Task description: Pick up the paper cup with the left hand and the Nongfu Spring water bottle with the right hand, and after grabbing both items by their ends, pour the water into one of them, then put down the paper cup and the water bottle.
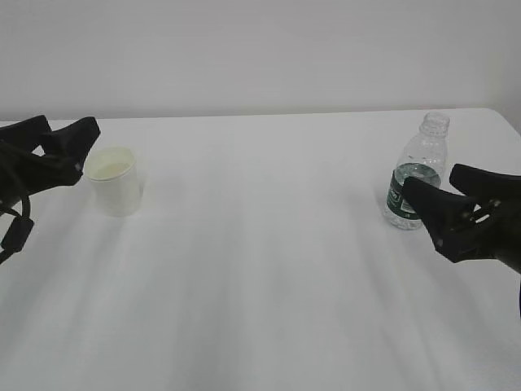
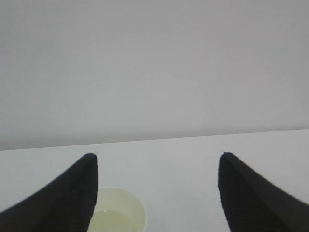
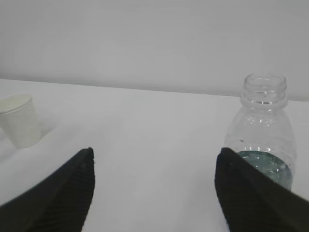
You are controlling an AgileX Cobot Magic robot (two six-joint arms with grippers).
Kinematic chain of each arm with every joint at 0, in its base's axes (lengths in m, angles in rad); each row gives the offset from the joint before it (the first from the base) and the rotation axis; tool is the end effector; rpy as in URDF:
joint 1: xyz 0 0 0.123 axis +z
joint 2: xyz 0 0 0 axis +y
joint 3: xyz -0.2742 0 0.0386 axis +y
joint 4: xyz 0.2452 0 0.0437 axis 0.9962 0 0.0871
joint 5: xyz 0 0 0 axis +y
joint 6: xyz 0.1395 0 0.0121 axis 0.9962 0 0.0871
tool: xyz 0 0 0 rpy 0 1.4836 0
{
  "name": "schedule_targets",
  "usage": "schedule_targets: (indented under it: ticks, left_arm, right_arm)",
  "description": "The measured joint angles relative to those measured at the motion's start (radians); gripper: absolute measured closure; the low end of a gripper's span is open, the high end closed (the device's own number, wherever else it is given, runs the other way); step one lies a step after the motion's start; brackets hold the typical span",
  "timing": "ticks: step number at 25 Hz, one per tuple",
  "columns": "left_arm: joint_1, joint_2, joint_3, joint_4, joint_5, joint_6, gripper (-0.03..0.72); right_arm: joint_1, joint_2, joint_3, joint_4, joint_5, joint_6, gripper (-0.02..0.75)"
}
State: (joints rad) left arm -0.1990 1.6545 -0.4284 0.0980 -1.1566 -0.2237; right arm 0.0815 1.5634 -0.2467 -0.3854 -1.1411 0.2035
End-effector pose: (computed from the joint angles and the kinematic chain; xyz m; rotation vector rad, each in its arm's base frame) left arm 0.3159 -0.0765 0.1791 0.0830 1.5647 -0.3718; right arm 0.2664 0.0698 0.1556 -0.3003 1.6693 0.3822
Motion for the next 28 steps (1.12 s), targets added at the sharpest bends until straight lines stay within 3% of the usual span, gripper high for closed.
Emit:
schedule_targets:
  ticks: [5,13,28]
  left_arm:
    - [0.000,-0.008,0.001,0.001,0.000,-0.083,0.133]
    - [0.000,-0.010,0.002,0.012,0.118,-0.108,0.133]
    - [0.000,-0.162,0.005,0.020,0.129,-0.145,0.162]
  right_arm:
    - [0.000,-0.003,0.000,0.059,0.000,0.000,0.148]
    - [0.000,-0.003,0.000,0.085,0.000,0.000,0.148]
    - [0.000,-0.023,0.000,0.088,0.000,0.026,0.148]
